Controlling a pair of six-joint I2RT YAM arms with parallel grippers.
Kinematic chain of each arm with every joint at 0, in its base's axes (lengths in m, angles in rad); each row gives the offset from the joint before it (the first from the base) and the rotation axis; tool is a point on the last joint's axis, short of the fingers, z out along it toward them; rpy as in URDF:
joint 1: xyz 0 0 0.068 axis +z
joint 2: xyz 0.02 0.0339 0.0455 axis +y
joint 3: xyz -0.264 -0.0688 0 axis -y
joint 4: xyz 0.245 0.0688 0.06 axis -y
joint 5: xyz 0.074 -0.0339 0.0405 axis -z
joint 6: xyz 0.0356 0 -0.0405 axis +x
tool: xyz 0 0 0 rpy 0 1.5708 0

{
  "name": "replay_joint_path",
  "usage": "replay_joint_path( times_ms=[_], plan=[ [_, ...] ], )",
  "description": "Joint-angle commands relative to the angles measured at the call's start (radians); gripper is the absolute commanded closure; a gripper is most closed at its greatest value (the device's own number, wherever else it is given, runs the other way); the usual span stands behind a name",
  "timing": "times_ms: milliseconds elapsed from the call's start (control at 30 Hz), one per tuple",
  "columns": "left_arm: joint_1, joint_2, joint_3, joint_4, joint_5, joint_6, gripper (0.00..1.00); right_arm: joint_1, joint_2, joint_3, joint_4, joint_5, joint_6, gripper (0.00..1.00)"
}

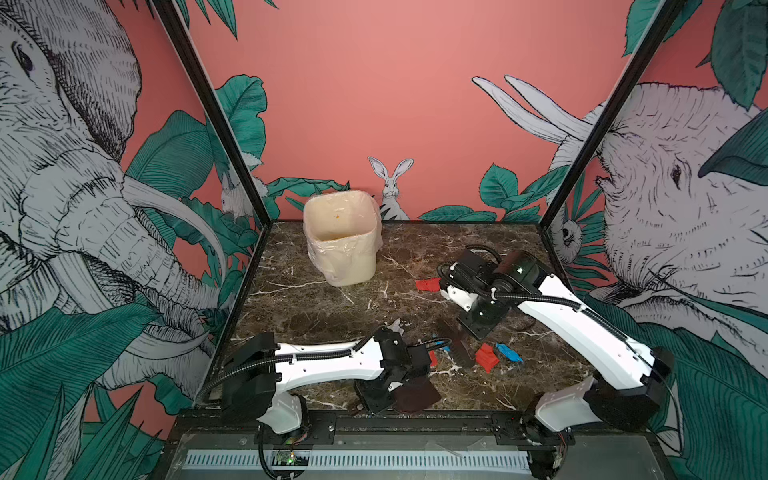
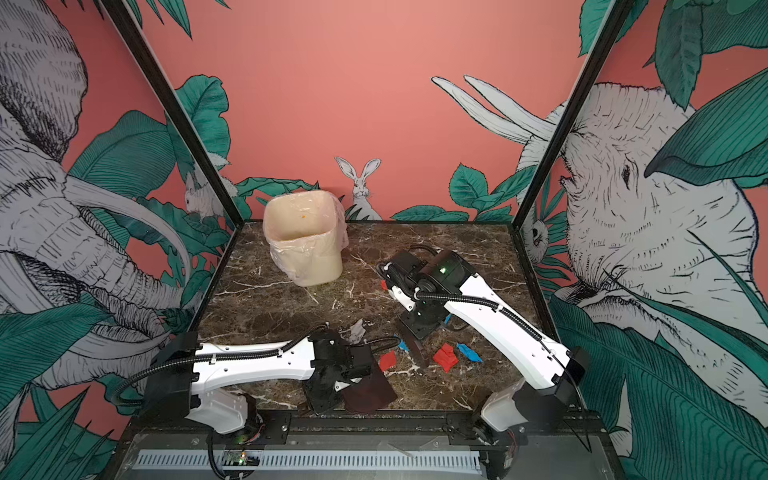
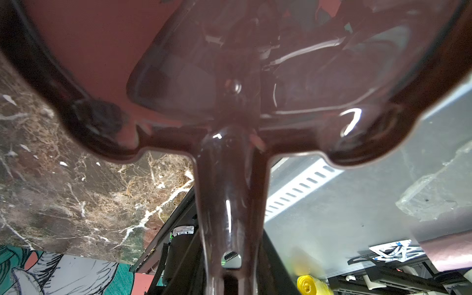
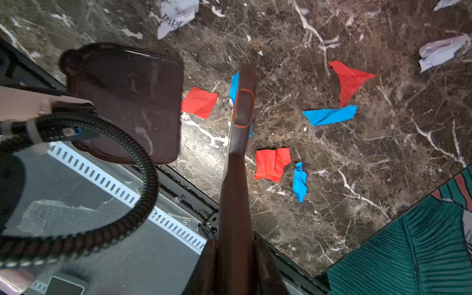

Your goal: Sweep away the paper scraps from the table

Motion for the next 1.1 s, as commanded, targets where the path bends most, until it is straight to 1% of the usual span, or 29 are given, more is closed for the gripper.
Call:
replay_joint_path(
  times_ms=[0,267,567,867,967,1067],
  plan=[
    [-0.007,-0.029,0.014,-0.033,0.011,-0.01,1.0,-0.034,-0.011,-0.008,-0.043,0.08,-0.027,1.0],
    [-0.006,-0.034,0.007,-0.041,0.02,-0.016,1.0,-0.048,0.042,-0.043,0.054,0.096,-0.043,1.0],
    [-0.007,-0.041,0.007,-0.057,0.014,-0.015,1.0,-0.047,0.075,-0.055,0.09,0.073,-0.053,1.0],
    [-0.009,-0.059,-0.064,-0.004,-0.036,-0.073,1.0,-0.047,0.075,-0.051,0.094,0.066,-0.053,1.0],
    [-0.009,-0.064,-0.079,0.004,-0.082,-0.081,1.0,-0.047,0.075,-0.037,0.096,0.058,-0.05,1.0],
    [-0.009,-0.06,-0.087,0.019,-0.093,-0.077,1.0,-0.046,0.085,-0.039,0.1,0.05,-0.049,1.0]
  ],
)
